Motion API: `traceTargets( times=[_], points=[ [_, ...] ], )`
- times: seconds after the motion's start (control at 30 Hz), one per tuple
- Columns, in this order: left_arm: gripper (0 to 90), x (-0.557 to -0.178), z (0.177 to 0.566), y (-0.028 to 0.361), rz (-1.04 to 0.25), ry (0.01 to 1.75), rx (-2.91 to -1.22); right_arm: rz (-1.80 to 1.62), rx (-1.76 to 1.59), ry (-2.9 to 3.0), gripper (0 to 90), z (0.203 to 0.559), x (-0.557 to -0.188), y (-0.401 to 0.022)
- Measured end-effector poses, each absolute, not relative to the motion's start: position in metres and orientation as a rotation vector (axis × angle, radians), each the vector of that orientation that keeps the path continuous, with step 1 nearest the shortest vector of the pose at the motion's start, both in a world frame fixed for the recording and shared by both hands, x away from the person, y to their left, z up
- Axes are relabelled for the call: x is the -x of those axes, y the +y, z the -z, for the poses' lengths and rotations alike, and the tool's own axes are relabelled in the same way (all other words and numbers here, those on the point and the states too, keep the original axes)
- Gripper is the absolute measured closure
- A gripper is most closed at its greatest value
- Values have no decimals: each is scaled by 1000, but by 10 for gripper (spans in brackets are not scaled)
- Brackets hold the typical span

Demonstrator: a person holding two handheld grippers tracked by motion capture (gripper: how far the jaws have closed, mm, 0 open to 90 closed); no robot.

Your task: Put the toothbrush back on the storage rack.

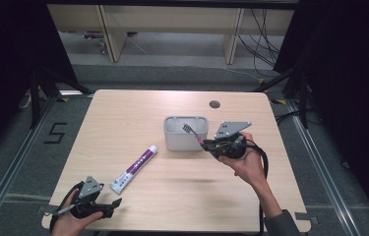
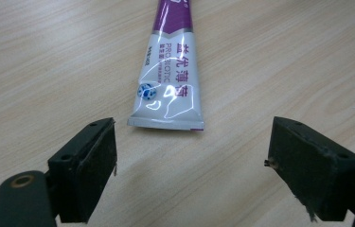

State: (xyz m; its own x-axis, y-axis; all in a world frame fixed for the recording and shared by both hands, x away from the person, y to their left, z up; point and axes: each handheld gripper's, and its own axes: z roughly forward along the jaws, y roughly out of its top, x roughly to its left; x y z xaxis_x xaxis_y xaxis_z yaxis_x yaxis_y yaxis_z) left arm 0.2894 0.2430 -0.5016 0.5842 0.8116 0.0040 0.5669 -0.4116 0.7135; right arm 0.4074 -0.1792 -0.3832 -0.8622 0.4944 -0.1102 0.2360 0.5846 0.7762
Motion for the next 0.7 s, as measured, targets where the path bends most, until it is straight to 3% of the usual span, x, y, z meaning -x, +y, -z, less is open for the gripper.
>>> traceTargets(
  times=[0.7],
  points=[
    [159, -289, 503, 241, -462, 1109, -2106, -1302, -654, 2425, 820, 369, -430, -170]
  ],
)
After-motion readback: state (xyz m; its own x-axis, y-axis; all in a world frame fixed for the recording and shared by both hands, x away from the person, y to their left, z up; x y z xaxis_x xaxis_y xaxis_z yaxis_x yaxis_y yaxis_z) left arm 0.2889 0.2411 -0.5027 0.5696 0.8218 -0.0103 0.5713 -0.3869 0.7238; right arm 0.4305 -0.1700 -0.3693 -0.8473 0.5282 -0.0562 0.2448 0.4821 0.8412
